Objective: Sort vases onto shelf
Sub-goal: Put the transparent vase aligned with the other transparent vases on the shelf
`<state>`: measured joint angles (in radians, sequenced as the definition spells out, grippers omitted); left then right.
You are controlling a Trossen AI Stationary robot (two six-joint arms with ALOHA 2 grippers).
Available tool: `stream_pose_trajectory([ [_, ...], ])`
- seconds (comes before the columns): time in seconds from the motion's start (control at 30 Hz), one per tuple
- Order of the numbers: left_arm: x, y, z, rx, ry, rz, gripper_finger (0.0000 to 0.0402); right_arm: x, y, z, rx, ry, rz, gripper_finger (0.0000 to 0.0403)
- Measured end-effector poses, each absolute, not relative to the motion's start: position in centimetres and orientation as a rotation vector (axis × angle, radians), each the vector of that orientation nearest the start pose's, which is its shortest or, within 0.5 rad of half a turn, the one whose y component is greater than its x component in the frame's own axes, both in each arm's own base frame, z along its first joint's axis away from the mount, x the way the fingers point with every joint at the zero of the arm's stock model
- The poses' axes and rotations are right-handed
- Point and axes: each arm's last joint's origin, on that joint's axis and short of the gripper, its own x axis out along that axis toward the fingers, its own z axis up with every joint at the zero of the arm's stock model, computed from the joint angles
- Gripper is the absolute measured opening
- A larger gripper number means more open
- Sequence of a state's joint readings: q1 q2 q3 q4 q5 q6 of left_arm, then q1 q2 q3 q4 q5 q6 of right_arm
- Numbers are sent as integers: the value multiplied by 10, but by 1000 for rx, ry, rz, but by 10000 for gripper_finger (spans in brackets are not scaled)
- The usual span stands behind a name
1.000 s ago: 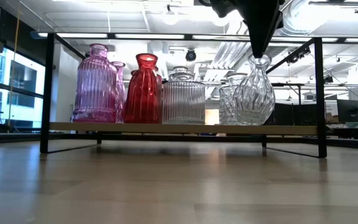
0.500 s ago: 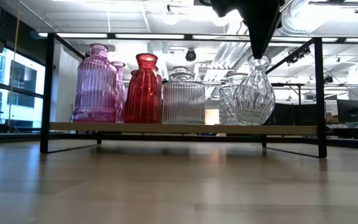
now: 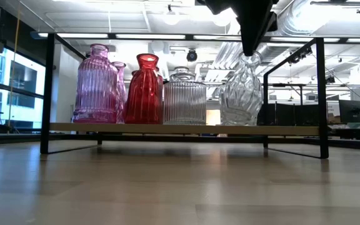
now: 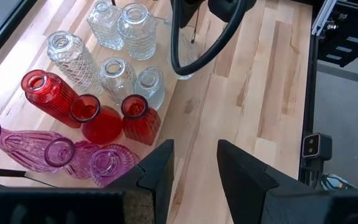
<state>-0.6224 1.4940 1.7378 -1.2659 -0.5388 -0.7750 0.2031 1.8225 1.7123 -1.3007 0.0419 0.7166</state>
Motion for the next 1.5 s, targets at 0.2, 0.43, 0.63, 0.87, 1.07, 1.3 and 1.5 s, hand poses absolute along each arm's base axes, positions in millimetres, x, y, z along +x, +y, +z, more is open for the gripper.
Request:
stream_pose_trajectory([
  [0.2, 229, -146, 405, -172, 809, 251, 115, 344, 70, 296, 439, 1378, -372, 0],
  [0.43, 229, -146, 405, -173, 809, 252, 115, 341, 82, 296, 450, 1385, -368, 0],
  [0.63, 229, -146, 405, -173, 809, 251, 115, 332, 113, 296, 395, 1355, -371, 0],
  [0.87, 229, -146, 405, -166, 810, 248, 115, 316, 148, 290, 165, 1329, -411, 0],
  [1.07, 229, -146, 405, -159, 811, 245, 115, 314, 149, 279, 3, 1422, -388, 0],
  [1.3, 229, -146, 405, -168, 811, 247, 115, 324, 134, 295, -21, 1386, -375, 0],
  [1.5, 229, -146, 405, -175, 810, 249, 115, 331, 113, 304, -44, 1395, -364, 0],
])
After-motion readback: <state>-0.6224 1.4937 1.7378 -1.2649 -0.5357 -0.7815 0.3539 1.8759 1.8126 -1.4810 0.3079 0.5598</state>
